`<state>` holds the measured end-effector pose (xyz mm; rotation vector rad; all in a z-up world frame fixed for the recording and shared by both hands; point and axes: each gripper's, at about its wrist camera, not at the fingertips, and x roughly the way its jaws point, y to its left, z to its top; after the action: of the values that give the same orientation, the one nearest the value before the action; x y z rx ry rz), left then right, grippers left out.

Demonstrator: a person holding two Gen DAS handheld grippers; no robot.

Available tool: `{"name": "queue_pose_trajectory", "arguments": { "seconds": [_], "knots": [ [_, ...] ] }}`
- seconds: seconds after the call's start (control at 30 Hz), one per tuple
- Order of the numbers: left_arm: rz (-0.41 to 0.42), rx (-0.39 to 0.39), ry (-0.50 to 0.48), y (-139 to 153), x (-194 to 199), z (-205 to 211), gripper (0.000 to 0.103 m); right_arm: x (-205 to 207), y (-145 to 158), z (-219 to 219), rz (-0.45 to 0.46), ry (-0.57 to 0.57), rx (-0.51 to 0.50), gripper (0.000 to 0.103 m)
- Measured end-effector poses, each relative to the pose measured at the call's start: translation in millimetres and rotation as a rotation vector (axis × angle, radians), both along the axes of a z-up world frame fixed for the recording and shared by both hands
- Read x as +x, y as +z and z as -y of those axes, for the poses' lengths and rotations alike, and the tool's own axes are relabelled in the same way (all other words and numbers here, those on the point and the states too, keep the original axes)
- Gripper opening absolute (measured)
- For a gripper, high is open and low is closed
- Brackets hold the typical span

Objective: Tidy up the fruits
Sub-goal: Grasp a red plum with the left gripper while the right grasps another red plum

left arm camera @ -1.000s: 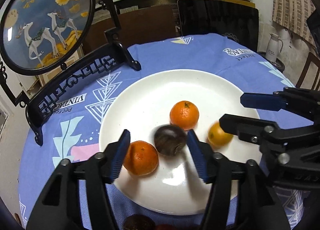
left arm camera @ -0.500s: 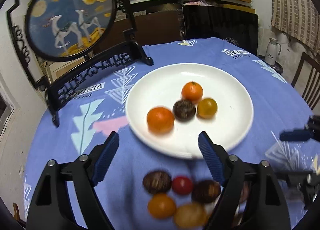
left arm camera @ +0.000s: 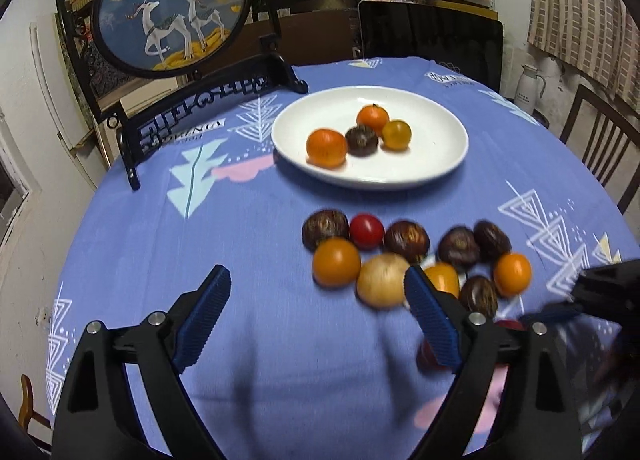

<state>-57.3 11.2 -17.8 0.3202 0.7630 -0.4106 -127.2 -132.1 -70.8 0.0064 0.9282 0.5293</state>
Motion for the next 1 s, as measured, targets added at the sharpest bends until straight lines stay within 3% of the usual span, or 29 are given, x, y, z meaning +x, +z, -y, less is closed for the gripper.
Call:
{"name": "queue_pose_trajectory", "arguments": {
  "seconds": [0.07,0.37,0.57,0.67,0.7,1.0],
  "knots": [
    [-0.011,0.005,-0.023,-2.6,-7.3,-0.6,0.088,3.4,-4.9,-0.9,-0.006,-0.007,-0.005,0.038],
    [-0.079,0.043,-0.2,-26.7,-37.2,34.1,0.092,-10.5,-4.3,30.3,0.004,-0.068,-0.01,0.037],
    [-0.113,0.081,-0.224,-48.3,-33.9,56.5,0.091,-16.7,-7.2,50.1,-0.001,-0.112,-0.004,0.037],
    [-0.164,0.064,-0.238,-52.5,-28.9,61.5,0.061,-16.9,-8.7,51.1,-0.002,-0.109,0.005,0.037],
    [-0.181,0.06,-0.237,-52.5,-28.6,62.3,0.039,-16.3,-8.7,51.5,-0.002,-0.109,0.012,0.037],
    [-0.144,0.035,-0.16,-36.0,-27.2,42.1,0.039,-18.8,-7.5,46.4,0.002,-0.102,0.019,0.037]
  ]
}}
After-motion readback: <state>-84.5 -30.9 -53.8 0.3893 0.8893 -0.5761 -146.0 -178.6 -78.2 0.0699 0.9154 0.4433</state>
